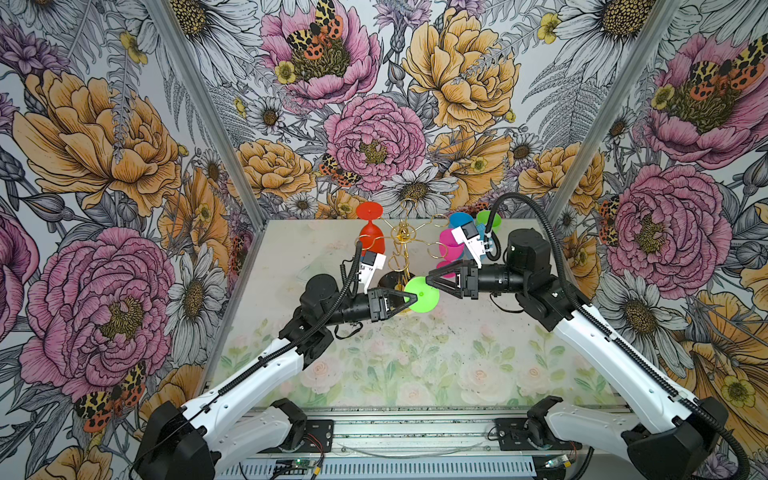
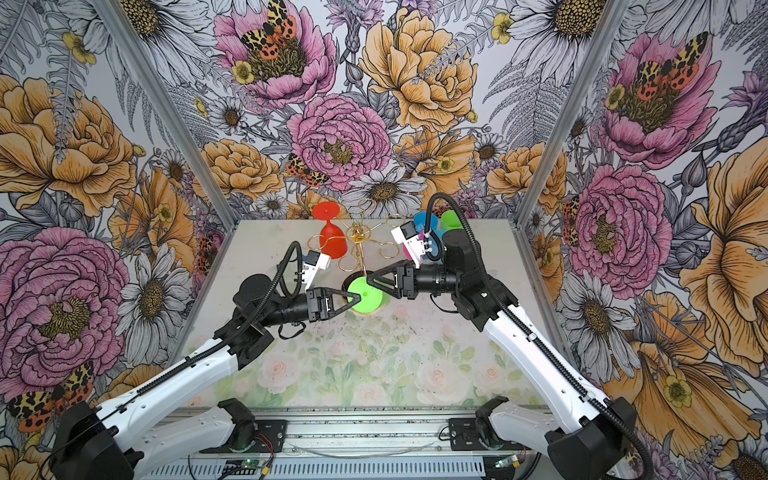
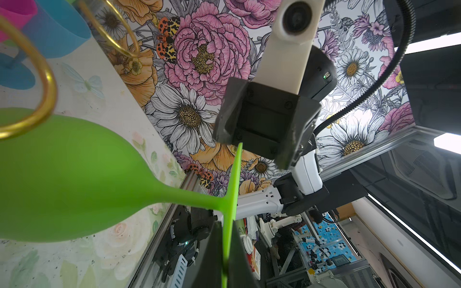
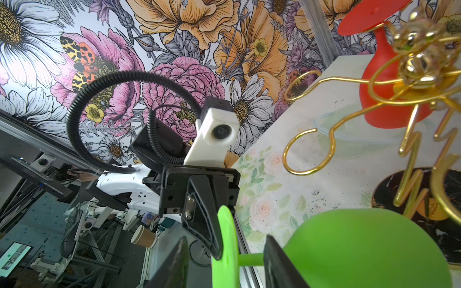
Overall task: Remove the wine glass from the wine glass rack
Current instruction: 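Grasp the green glass base with the left gripper from the right gripper, then carry the green glass with the left gripper toward the robot, bowl down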
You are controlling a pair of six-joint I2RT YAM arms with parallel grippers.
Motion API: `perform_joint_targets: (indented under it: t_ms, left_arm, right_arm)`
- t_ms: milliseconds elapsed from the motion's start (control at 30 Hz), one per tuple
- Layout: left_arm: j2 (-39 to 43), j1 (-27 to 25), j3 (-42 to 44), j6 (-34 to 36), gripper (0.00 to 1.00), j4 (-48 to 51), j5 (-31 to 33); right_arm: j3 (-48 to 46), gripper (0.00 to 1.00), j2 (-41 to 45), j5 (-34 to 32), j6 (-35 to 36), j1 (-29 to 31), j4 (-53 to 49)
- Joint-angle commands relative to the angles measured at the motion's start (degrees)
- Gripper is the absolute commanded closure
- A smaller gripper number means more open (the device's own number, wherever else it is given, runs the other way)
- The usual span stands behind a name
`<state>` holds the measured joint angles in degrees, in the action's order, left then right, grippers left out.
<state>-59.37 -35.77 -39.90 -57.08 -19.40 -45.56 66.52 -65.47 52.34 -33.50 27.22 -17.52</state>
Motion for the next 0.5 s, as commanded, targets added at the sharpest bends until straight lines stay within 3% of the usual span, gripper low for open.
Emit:
perform_joint_targets:
  t_ms: [0,100,267,467]
  left_arm:
    - [1.1,-0.2,1.3,2.1,1.00,1.8,-1.9]
    - [2.0,-2.3,-0.3,10.2,1.00,11.4,1.2]
    - [2.3,-9.6,-8.8,31.9,1.00,34.2,13.2]
    - [1.1,-16.5,-13.9,49.3,1.00,45.8,25.8]
  right_arm:
    - [1.2,0.46,2.5,-0.3,-2.3,-2.2,0.6]
    - [1.4,0.42,2.2,-1.6,-6.3,-5.8,0.6]
    - [-0.4,0.35,1.4,-1.2,-10.1,-9.8,0.6]
    - [-4.0,0.32,0.9,2.1,-10.9,-10.2,0.5]
